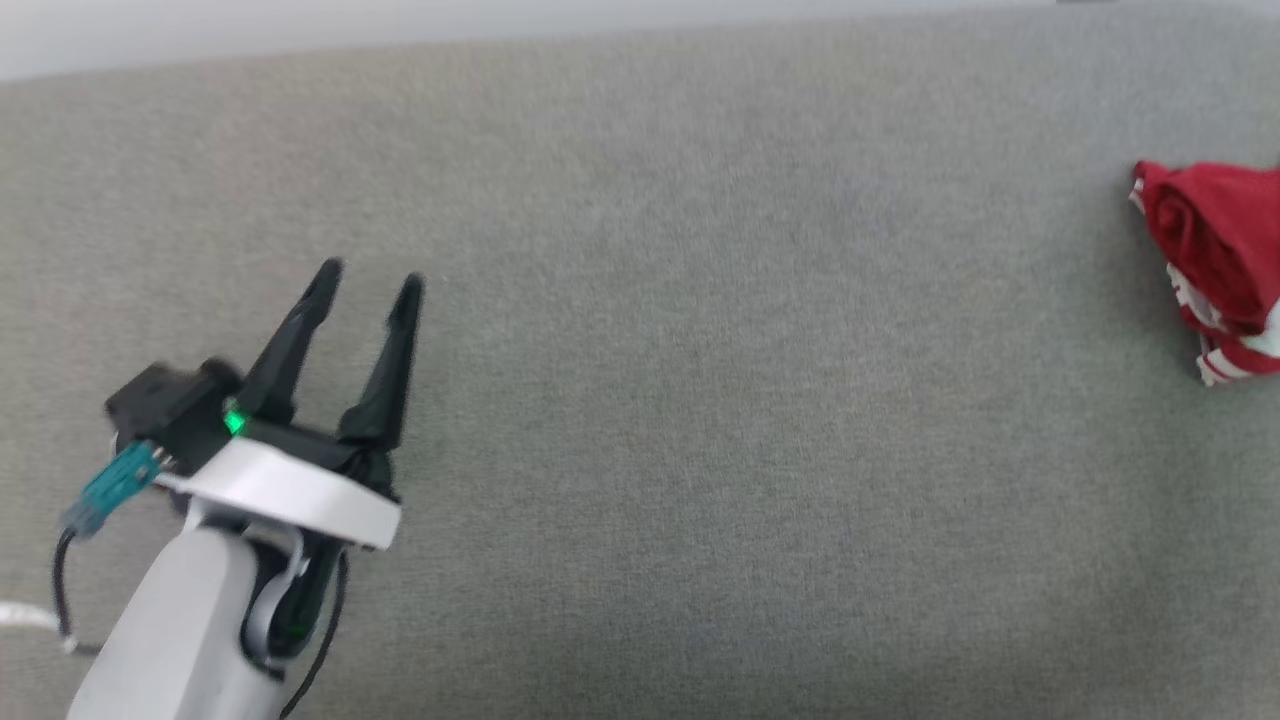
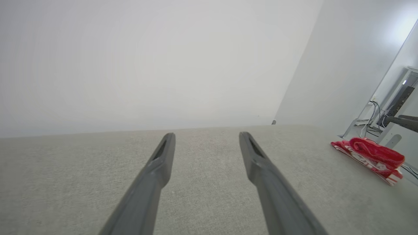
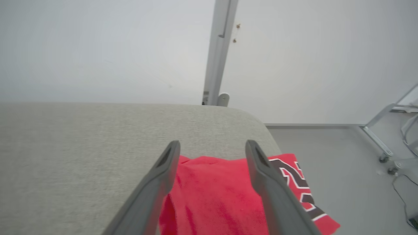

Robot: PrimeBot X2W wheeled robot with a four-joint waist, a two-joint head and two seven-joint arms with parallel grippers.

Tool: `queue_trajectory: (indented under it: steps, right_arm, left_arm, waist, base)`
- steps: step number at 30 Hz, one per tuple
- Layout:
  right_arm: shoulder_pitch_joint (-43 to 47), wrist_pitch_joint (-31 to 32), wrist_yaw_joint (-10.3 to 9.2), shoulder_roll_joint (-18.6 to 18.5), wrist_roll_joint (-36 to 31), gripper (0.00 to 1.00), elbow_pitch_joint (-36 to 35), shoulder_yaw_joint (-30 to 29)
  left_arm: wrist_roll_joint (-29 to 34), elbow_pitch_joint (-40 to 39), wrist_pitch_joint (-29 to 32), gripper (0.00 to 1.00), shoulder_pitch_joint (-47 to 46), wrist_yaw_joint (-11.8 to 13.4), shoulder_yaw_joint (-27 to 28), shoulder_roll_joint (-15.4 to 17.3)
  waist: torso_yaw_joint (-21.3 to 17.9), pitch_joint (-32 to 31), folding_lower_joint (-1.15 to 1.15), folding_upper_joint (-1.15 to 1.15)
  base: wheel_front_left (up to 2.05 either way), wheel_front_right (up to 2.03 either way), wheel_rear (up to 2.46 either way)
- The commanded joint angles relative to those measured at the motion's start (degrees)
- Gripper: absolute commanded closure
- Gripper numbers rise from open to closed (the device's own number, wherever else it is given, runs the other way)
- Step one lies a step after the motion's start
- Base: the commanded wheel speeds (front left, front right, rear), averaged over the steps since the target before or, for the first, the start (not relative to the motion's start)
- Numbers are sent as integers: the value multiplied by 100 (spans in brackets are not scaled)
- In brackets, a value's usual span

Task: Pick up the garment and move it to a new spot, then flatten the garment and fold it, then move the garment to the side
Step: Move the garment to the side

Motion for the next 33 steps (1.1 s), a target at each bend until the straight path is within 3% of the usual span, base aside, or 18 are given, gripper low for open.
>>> queue_trajectory:
  steps: [1, 8, 18, 33]
  right_arm:
    - [228, -153, -7, 30, 83, 0, -180, 86]
    - [1238, -521, -7, 357, 555, 0, -1080, 210]
    - [2880, -871, -5, 984, 562, 0, -2308, -98]
    - [4397, -1290, -6, 1525, 410, 0, -3205, -352]
  left_arm:
    - [22, -26, -25, 0, 186, -20, 121, 10]
    - [277, -132, -25, 0, 838, -20, 668, -44]
    - [621, -280, -24, 0, 1899, -20, 1377, -221]
    - [562, -524, -24, 0, 2940, -20, 2005, -429]
  waist:
    - [67, -224, 0, 0]
    - [182, -704, 0, 0]
    - [417, -1332, 0, 0]
    - [428, -1691, 0, 0]
  base:
    - [0, 0, 0]
    - [0, 0, 0]
    - [0, 0, 0]
    - [0, 0, 0]
